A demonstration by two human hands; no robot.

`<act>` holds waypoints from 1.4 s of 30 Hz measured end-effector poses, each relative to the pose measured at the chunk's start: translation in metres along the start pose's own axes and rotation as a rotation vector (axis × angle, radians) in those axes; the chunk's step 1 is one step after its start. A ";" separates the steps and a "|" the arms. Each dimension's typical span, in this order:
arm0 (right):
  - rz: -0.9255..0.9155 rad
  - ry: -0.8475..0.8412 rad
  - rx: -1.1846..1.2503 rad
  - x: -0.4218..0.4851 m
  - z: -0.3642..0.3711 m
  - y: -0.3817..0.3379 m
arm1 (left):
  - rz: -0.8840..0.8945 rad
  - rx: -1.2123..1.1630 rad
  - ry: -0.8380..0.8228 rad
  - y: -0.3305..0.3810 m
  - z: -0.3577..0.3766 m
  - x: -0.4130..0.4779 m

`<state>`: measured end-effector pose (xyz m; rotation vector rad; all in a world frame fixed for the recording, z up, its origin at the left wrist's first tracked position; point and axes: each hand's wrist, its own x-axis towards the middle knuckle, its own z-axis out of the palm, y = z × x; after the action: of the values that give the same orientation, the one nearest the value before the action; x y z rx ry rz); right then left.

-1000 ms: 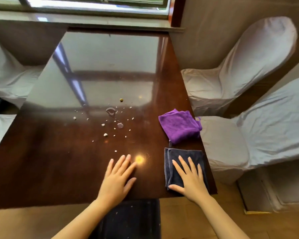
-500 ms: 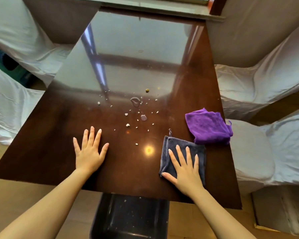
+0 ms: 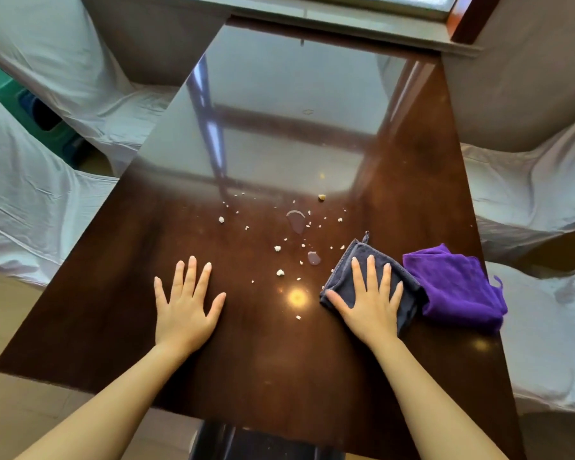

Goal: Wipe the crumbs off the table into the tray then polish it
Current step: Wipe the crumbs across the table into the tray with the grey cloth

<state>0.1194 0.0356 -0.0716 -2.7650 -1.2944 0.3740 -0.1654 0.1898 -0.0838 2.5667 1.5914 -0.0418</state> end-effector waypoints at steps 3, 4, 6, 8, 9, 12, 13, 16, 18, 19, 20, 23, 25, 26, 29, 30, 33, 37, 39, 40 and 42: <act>0.024 0.052 0.036 0.029 -0.006 -0.004 | 0.025 0.007 -0.007 -0.001 -0.003 0.004; 0.026 0.075 0.024 0.039 -0.008 -0.004 | 0.030 0.006 -0.008 -0.001 -0.003 0.004; 0.038 0.102 0.024 0.059 -0.010 -0.004 | 0.032 0.004 -0.010 -0.002 -0.004 0.005; 0.052 0.100 0.048 0.078 -0.011 -0.002 | 0.031 0.003 -0.017 -0.001 -0.005 0.008; 0.052 0.095 0.054 0.087 -0.013 -0.001 | 0.034 0.007 -0.021 -0.001 -0.005 0.011; 0.015 0.079 0.054 0.110 -0.017 0.001 | 0.049 0.011 -0.023 -0.002 -0.006 0.020; -0.002 0.069 0.054 0.118 -0.019 0.002 | 0.054 0.010 -0.019 -0.003 -0.006 0.022; -0.038 0.038 0.093 0.139 -0.026 0.001 | 0.060 -0.007 -0.015 -0.003 -0.007 0.026; -0.058 0.030 0.137 0.152 -0.031 0.000 | 0.061 -0.004 -0.019 -0.003 -0.007 0.029; -0.071 0.026 0.147 0.158 -0.033 -0.001 | 0.062 -0.003 -0.022 -0.003 -0.007 0.030; -0.087 0.020 0.143 0.164 -0.034 -0.002 | 0.062 -0.001 -0.025 -0.004 -0.007 0.030; -0.144 0.020 0.088 0.179 -0.034 -0.008 | 0.062 0.005 -0.027 -0.005 -0.006 0.031; -0.195 0.024 0.051 0.187 -0.035 -0.012 | 0.067 0.011 -0.033 -0.006 -0.005 0.031; -0.224 0.022 0.034 0.191 -0.035 -0.014 | 0.069 0.013 -0.037 -0.006 -0.005 0.031; -0.316 0.006 0.002 0.204 -0.036 -0.022 | 0.061 0.010 -0.042 -0.007 -0.003 0.031; -0.347 0.003 0.002 0.208 -0.036 -0.026 | 0.060 0.006 -0.044 -0.007 -0.003 0.031; -0.451 0.005 -0.003 0.220 -0.036 -0.041 | 0.062 0.001 -0.050 -0.007 -0.002 0.031; -0.559 -0.018 -0.023 0.235 -0.037 -0.064 | 0.060 0.001 -0.053 -0.006 -0.004 0.030; -0.611 -0.035 -0.042 0.241 -0.037 -0.075 | 0.057 0.003 -0.052 -0.005 -0.005 0.031; -0.636 -0.046 -0.049 0.243 -0.037 -0.081 | 0.056 0.003 -0.051 -0.005 -0.005 0.031; -0.686 -0.064 -0.059 0.248 -0.036 -0.093 | 0.055 0.002 -0.050 -0.004 -0.006 0.031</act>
<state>0.2118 0.2863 -0.0690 -2.1578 -2.1617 0.3667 -0.1556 0.2200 -0.0811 2.5885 1.5031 -0.1010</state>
